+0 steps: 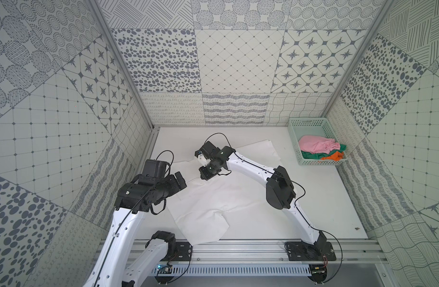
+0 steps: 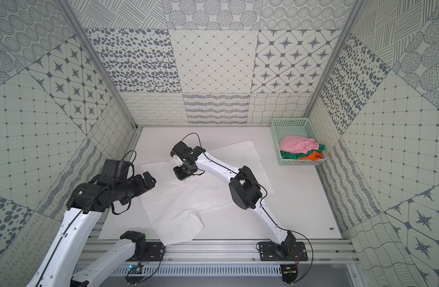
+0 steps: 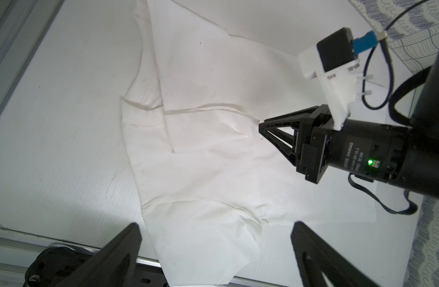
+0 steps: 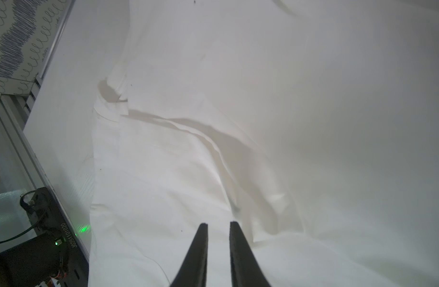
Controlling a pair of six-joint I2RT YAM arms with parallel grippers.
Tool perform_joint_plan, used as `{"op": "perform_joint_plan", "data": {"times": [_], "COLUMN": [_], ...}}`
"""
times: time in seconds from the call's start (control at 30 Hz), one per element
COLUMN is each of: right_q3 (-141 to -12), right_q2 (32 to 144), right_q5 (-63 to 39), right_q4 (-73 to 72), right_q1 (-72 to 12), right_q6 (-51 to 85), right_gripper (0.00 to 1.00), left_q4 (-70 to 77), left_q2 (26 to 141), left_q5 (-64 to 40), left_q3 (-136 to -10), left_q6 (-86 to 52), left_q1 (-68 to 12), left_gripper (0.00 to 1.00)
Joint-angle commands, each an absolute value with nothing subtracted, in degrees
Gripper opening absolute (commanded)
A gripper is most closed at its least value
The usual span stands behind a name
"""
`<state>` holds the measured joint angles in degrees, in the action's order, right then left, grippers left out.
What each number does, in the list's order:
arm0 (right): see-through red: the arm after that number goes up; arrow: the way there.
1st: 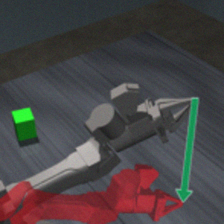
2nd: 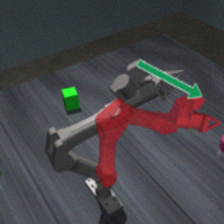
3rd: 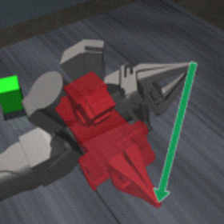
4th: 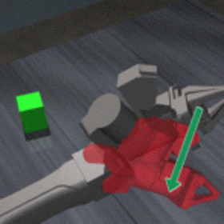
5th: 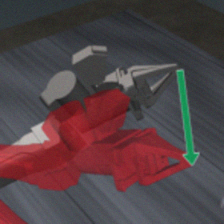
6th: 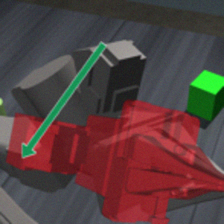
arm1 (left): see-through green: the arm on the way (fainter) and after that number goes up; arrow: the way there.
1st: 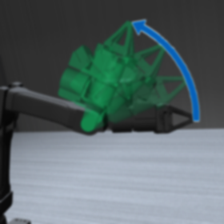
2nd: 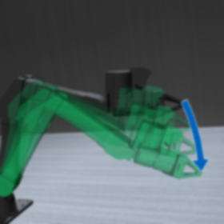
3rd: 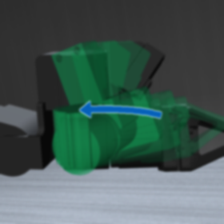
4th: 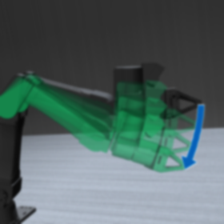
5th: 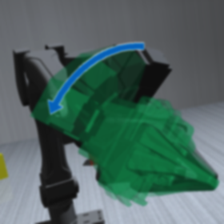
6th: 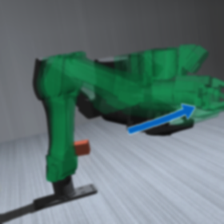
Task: Fold and stack t-shirts
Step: Smooth out the T-shirt at the center of the board.
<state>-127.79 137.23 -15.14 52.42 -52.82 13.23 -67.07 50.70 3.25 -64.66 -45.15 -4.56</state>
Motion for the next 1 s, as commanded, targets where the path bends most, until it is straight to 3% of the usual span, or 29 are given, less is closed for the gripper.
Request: {"op": "perform_joint_plan", "data": {"times": [0.0, 0.4, 0.63, 0.83, 0.97], "right_q3": [-130.0, -131.9, -131.9, -132.4, -132.7], "right_q2": [140.3, 144.5, 144.2, 144.4, 144.4], "right_q5": [-16.0, -16.5, -17.4, -17.5, -17.2], "right_q4": [51.5, 51.5, 51.6, 51.5, 51.5], "right_q1": [-52.3, -50.4, -50.4, -50.5, -50.8], "right_q6": [12.7, 11.7, 10.6, 11.4, 11.8], "right_gripper": [0.19, 0.21, 0.44, 0.42, 0.36], "left_q4": [-66.6, -67.0, -66.8, -66.8, -66.9], "left_q2": [51.0, 51.3, 51.7, 51.6, 51.6], "left_q5": [3.1, 3.3, 3.1, 3.1, 2.8], "left_q3": [-65.6, -66.4, -66.4, -66.1, -65.9], "left_q6": [-44.9, -44.6, -44.7, -44.8, -44.9], "left_q1": [-4.2, -4.2, -4.2, -4.2, -4.2], "left_gripper": [0.98, 0.98, 0.98, 0.98, 0.98]}}
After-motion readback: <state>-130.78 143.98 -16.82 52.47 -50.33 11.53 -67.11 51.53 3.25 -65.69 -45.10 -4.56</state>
